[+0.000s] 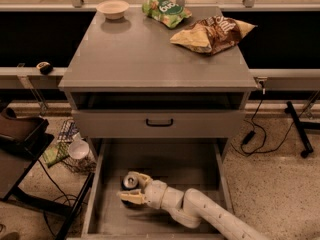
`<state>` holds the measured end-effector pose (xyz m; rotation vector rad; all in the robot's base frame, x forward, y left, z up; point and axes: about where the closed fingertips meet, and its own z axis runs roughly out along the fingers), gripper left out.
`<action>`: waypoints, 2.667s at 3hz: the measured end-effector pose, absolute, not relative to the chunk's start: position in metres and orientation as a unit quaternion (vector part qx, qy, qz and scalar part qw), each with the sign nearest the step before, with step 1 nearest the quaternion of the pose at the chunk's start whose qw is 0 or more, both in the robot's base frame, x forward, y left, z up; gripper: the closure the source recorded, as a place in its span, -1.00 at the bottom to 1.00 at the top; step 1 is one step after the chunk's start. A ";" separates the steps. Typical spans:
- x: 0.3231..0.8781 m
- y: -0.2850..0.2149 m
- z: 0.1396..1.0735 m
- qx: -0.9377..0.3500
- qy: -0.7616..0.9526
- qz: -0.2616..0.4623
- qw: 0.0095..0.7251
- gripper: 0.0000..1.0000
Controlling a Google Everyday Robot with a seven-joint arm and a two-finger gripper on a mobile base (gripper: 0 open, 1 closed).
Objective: Pick pepsi can from middle drawer and place on counter
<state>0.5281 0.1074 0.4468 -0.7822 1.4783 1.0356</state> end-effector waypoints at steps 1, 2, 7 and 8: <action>0.528 0.107 0.447 -0.331 0.626 0.438 0.554 -1.00; 0.528 0.107 0.447 -0.331 0.626 0.438 0.554 -1.00; 0.443 -0.012 0.636 -0.412 0.745 0.375 0.368 -1.00; 0.446 -0.013 0.663 -0.432 0.744 0.344 0.377 -1.00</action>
Offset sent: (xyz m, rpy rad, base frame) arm 0.0000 0.0000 0.0000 0.0000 0.0000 0.0000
